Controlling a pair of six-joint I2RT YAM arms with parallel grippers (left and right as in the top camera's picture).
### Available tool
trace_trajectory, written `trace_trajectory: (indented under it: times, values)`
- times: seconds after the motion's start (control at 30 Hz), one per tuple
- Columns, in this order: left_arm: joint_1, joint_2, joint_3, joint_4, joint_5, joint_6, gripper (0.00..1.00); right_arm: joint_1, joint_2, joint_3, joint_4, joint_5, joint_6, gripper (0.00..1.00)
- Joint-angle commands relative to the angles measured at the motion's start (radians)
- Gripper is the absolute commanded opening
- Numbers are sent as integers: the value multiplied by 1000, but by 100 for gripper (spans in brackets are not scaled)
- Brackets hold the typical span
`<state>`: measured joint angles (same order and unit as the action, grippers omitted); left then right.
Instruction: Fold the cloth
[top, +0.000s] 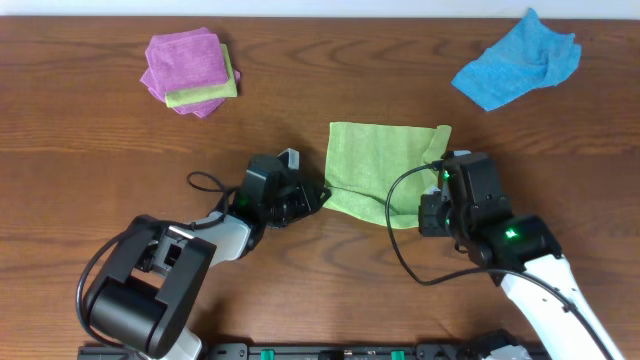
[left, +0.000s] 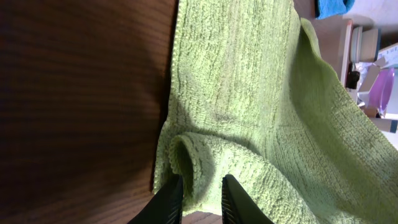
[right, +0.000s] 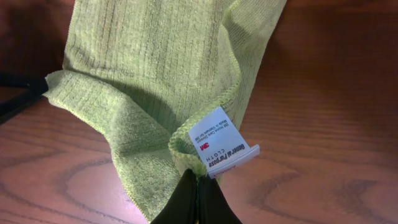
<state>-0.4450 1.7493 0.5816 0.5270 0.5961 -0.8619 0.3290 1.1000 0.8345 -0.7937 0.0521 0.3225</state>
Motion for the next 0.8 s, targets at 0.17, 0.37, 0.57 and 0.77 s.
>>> trace_trajectory:
  times: [0.17,0.37,0.57,0.77]
  values:
    - [6,13,-3,-2,10,28,22,-8,-10,-5,-4,0,13,1]
    - [6,13,-3,-1,20,27,9,-8,-10,-5,-4,0,13,1]
    - [3,13,-3,-3,14,29,6,-8,-10,-5,-3,0,14,1]
    - [53,-10,-1,9,148,108,6,-8,-10,-4,-3,-9,14,1]
